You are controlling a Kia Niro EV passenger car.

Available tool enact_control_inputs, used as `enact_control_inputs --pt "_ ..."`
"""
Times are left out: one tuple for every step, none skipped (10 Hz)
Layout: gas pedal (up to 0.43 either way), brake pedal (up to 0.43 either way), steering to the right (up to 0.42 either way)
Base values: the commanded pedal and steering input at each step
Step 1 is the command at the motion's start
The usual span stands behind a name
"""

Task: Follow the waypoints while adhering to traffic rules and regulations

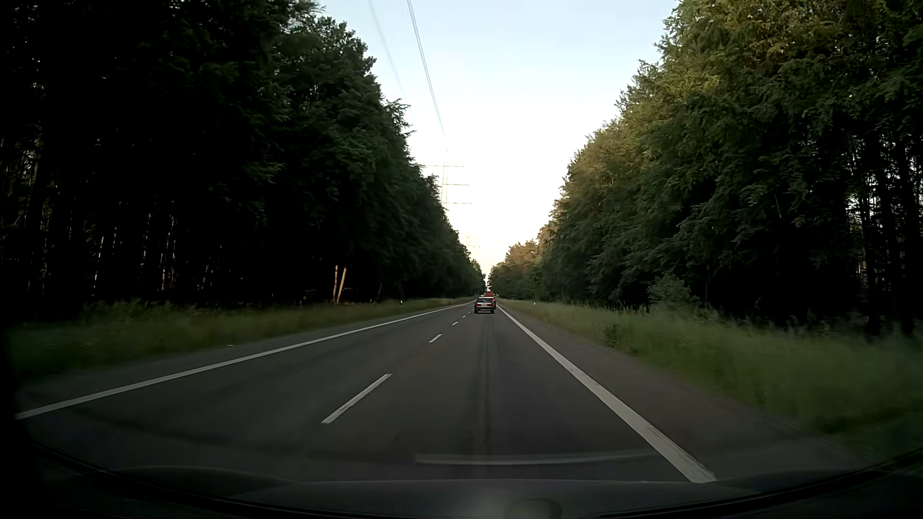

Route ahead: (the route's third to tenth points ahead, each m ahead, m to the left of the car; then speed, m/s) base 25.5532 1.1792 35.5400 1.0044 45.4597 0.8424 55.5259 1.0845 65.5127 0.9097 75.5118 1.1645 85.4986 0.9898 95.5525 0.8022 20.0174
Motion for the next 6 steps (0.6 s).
enact_control_inputs --pt "0.047 0.024 0.002" --pt "0.047 0.024 0.002" --pt "0.047 0.018 0.002" --pt "0.059 0.024 0.002" --pt "0.059 0.024 0.002" --pt "0.059 0.024 0.002"
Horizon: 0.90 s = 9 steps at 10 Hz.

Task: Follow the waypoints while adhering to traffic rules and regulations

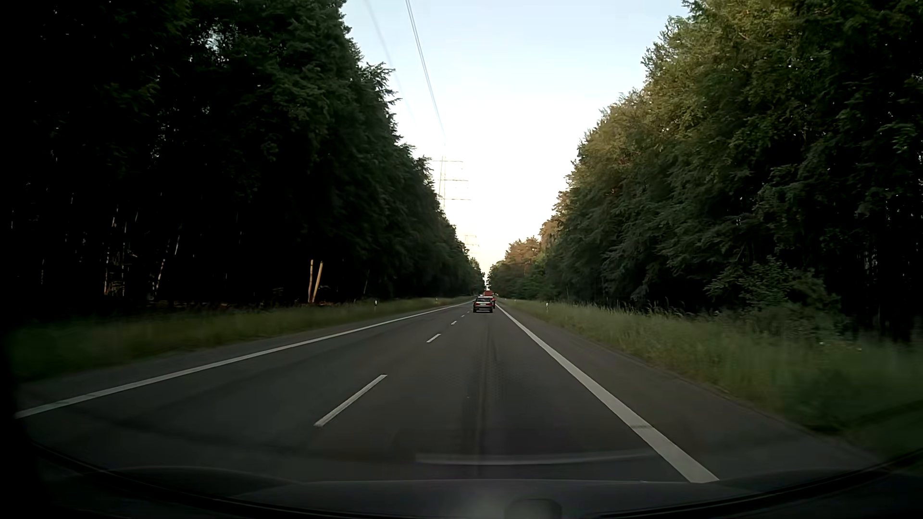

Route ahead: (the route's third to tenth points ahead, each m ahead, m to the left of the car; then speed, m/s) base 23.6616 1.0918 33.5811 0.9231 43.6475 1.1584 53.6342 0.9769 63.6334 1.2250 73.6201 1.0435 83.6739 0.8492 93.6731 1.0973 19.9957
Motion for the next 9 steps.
enact_control_inputs --pt "0.059 0.018 0.002" --pt "0.059 0.024 0.002" --pt "0.059 0.024 0.002" --pt "0.059 0.018 0.002" --pt "0.059 0.018 0.002" --pt "0.059 0.018 0.002" --pt "0.059 0.018 0.002" --pt "0.059 0.024 0.002" --pt "0.059 0.024 0.002"
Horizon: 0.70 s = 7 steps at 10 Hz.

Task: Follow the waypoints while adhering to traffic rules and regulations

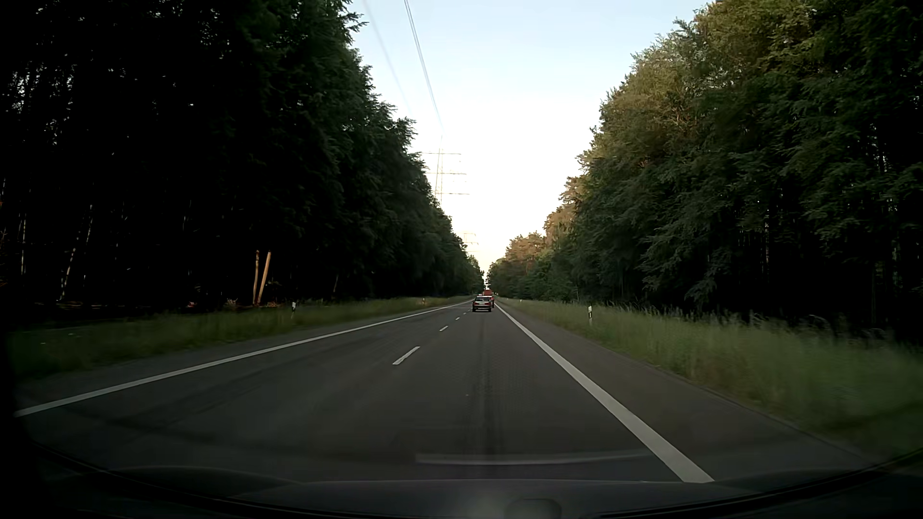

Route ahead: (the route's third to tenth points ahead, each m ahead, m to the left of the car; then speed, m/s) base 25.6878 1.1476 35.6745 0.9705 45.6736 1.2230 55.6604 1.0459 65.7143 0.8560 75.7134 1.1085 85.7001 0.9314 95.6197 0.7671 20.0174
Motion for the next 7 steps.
enact_control_inputs --pt "0.059 0.024 0.002" --pt "0.059 0.018 0.002" --pt "0.067 0.024 0.002" --pt "0.067 0.024 0.002" --pt "0.067 0.018 0.002" --pt "0.067 0.018 0.002" --pt "0.067 0.018 0.002"
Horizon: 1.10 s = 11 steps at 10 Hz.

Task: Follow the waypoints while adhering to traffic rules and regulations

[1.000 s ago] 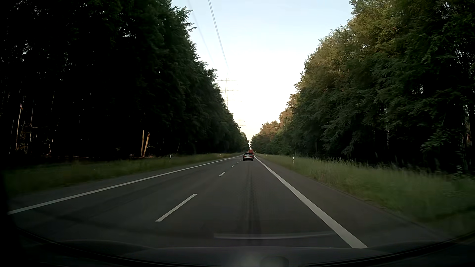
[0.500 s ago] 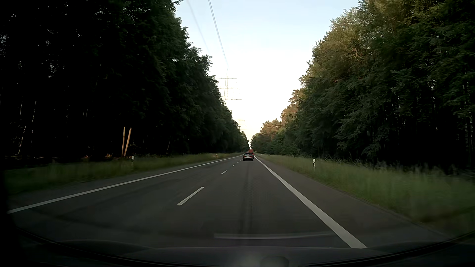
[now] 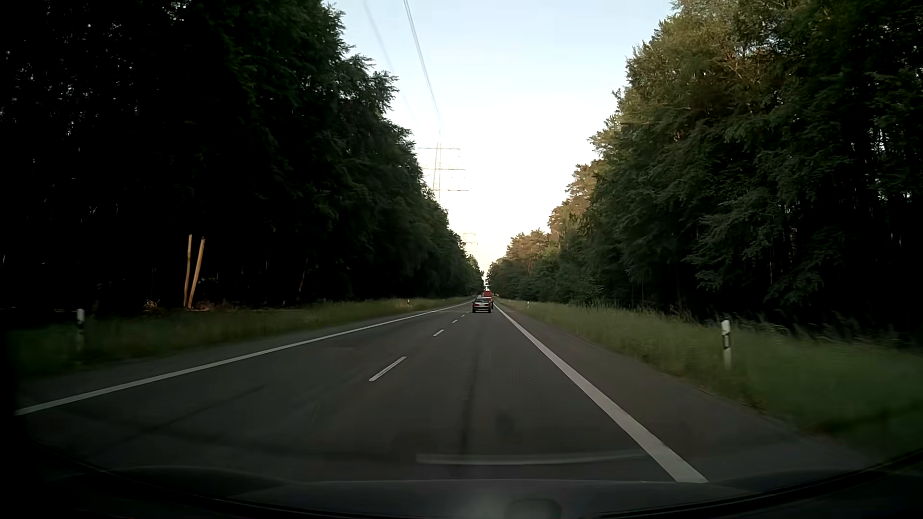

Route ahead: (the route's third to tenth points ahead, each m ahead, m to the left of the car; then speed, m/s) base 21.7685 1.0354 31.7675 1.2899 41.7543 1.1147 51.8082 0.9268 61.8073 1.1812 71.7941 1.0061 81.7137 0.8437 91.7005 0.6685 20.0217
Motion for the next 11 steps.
enact_control_inputs --pt "0.067 0.018 0.002" --pt "0.067 0.024 0.001" --pt "0.067 0.024 0.001" --pt "0.067 0.024 0.001" --pt "0.067 0.024 0.001" --pt "0.067 0.024 0.001" --pt "0.067 0.024 0.001" --pt "0.067 0.018 0.001" --pt "0.067 0.024 0.001" --pt "0.067 0.024 0.001" --pt "0.067 0.024 0.001"
